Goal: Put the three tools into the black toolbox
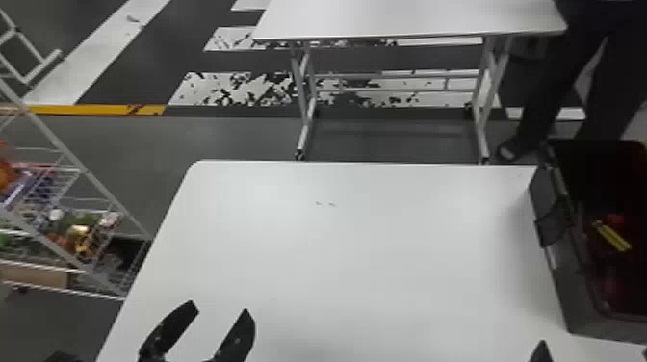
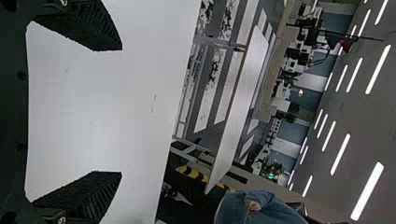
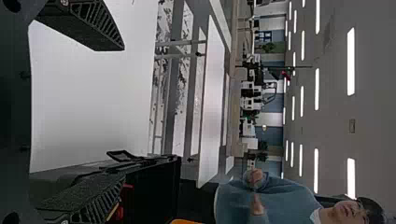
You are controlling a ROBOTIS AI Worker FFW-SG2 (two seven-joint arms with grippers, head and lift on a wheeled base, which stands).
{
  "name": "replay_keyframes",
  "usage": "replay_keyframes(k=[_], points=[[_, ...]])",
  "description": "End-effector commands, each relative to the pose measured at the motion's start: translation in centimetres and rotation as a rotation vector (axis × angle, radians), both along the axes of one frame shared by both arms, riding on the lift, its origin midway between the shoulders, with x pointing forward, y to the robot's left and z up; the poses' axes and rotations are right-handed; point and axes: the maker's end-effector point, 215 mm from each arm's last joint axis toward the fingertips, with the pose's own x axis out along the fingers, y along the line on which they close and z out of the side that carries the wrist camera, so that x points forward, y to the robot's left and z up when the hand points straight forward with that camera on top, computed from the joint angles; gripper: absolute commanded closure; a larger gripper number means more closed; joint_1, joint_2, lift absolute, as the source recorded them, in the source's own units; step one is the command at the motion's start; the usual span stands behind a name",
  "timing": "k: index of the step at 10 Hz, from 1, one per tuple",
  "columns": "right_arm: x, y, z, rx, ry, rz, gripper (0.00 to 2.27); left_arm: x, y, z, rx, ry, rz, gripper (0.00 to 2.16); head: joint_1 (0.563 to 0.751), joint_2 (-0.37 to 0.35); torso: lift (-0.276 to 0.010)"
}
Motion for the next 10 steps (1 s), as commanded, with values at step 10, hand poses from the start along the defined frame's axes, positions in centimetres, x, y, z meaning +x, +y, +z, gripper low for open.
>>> replay_keyframes(k=[10], points=[[-0.6, 0.0, 2.9, 0.026, -0.102, -0.002, 0.06, 0.2, -1.8, 1.3, 0.02, -0.045, -0.03, 0.05, 0.695, 0.124, -0.051]])
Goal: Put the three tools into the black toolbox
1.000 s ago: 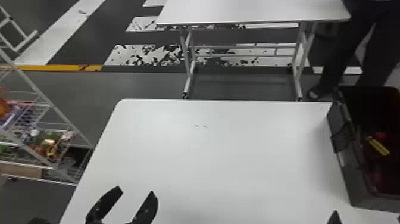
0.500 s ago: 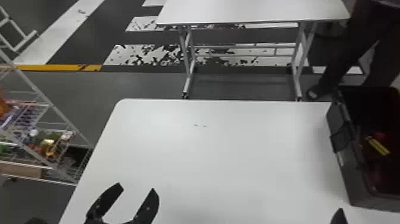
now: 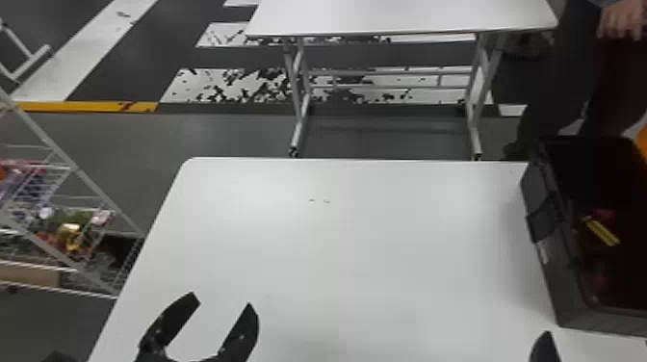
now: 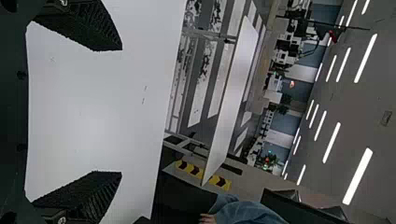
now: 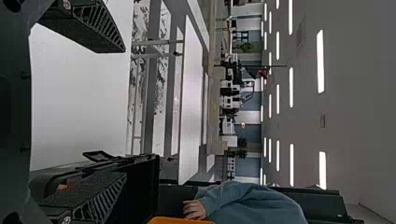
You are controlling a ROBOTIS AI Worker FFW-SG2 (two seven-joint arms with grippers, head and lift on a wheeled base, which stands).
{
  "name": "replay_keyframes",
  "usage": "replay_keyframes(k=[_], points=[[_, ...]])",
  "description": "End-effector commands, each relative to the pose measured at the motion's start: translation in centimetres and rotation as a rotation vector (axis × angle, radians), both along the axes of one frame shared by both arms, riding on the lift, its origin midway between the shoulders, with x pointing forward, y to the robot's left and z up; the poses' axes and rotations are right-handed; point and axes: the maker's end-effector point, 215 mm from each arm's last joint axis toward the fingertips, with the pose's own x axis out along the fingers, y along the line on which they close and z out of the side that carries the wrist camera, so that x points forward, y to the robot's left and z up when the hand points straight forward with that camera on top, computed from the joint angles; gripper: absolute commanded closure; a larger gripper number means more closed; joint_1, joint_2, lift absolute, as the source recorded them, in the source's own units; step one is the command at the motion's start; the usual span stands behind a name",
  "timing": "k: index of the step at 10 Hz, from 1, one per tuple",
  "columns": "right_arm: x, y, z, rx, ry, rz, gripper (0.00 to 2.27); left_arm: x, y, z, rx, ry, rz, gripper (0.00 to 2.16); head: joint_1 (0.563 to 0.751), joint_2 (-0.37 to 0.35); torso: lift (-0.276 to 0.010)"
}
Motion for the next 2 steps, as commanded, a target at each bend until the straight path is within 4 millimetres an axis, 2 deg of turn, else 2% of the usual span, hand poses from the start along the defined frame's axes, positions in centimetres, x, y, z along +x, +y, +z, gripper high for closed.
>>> replay_keyframes(k=[1, 2], points=[[-0.06, 0.04, 0.16, 0.004, -0.006, 0.001, 0.07, 0.01, -0.03, 0.13, 0.003, -0.006, 0.0, 0.05, 0.695, 0.117, -0.051], [-0.06, 0.05, 0.16, 0.003, -0.006, 0.003, 0.07, -0.01, 0.08, 0.18, 0.006, -0.007, 0.001, 0.05, 0.695, 0.116, -0.051]])
